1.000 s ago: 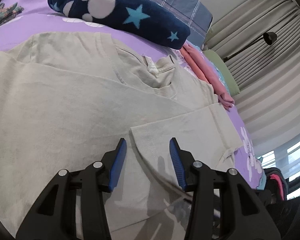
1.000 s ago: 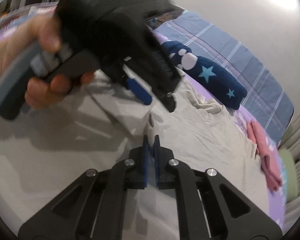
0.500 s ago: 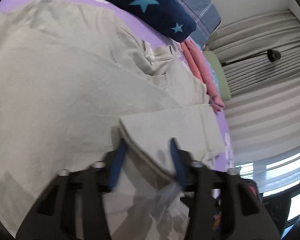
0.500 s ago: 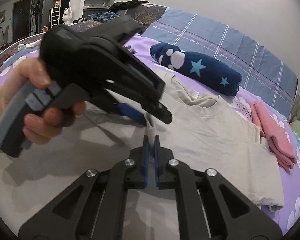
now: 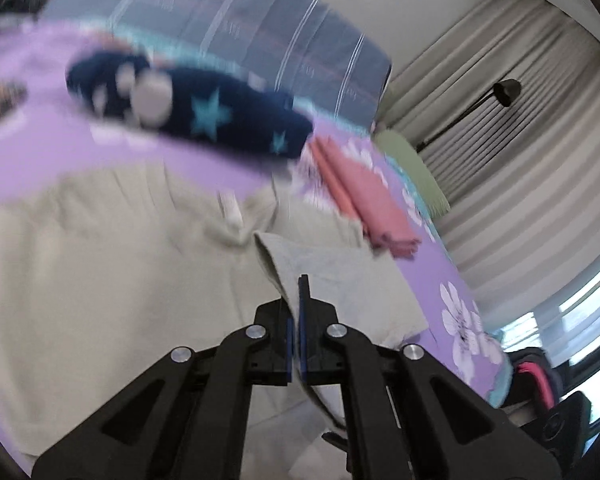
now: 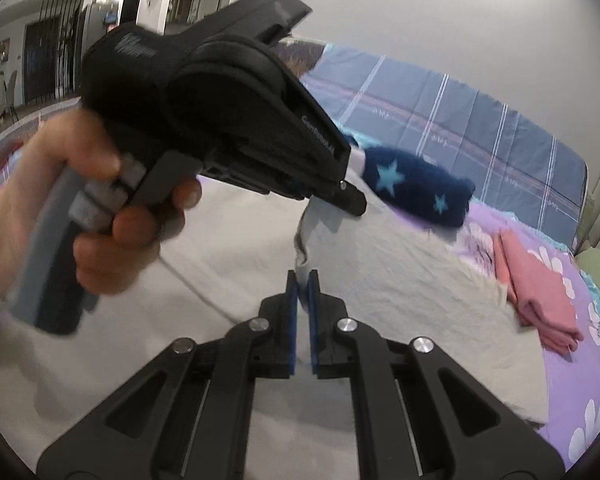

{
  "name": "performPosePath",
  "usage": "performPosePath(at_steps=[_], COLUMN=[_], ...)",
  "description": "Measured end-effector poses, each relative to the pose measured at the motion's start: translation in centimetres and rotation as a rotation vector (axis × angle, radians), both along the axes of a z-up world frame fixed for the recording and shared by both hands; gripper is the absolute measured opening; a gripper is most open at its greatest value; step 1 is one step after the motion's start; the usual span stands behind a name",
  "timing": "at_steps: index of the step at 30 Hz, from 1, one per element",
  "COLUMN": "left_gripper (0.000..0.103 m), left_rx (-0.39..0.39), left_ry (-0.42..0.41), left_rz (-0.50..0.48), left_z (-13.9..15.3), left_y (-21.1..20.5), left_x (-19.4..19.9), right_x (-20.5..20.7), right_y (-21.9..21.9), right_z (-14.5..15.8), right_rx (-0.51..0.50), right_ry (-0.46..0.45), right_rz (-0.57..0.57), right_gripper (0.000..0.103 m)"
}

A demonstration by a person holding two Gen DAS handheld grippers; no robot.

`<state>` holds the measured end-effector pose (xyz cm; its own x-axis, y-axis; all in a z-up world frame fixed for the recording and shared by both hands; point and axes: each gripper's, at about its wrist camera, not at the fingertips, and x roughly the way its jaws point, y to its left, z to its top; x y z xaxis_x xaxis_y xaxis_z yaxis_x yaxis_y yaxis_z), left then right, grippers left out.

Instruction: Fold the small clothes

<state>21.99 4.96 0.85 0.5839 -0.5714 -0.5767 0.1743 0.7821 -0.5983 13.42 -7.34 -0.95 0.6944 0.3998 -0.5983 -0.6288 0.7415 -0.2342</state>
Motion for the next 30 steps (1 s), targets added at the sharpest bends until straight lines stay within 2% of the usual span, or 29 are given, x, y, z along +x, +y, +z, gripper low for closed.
performPosePath(at_steps=[2,4,8,10,13,18,21,22,24,26,28,30], left_gripper=[0.002,0.002,0.002,0.002,0.002,0.002,0.002,0.002,0.008,0.011,0.011,0.011], left_rx=[0.061,0.087,0.148,0.184,0.211,0.221,0.224,0.232,0.297,0.327,0.288,0.261], left_ry=[-0.061,-0.086,-0.101,-0.089,-0.059,-0.026,0.025,0.041,0.091,0.134,0.167,0.158], left_rz=[0.045,0.074,0.125,0.143,0.166,0.193,0.222,0.235,0.302,0.356,0.384,0.375], left_z=[2.2,3.5,4.8,4.7,3.6,1.7,-0.4,-1.2,-3.4,-5.0,-6.0,-5.9], left_y=[1.7,3.2,6.5,7.8,8.9,10.2,11.1,11.3,12.2,13.2,14.1,13.9], left_x=[-1.3,-2.0,-3.0,-3.2,-3.3,-3.3,-3.3,-3.4,-3.8,-4.2,-4.8,-5.2], right_x=[-0.1,-0.4,-1.0,-0.7,-0.2,0.2,1.0,1.2,1.4,1.3,1.6,2.3], right_y=[1.4,3.2,6.7,8.1,9.3,10.4,10.5,10.4,10.0,8.8,6.3,3.5], right_z=[1.1,1.9,1.9,1.3,0.3,-1.1,-2.3,-2.8,-4.1,-5.0,-5.6,-5.7], right_rx=[0.04,0.073,0.096,0.113,0.121,0.115,0.101,0.092,0.066,0.057,0.034,0.035], right_ry=[0.008,0.01,0.021,0.079,0.135,0.177,0.236,0.263,0.32,0.339,0.349,0.357], right_rz=[0.019,0.051,0.111,0.141,0.148,0.152,0.159,0.161,0.157,0.147,0.109,0.045], right_gripper=[0.005,0.005,0.005,0.005,0.005,0.005,0.006,0.009,0.032,0.034,0.034,0.034])
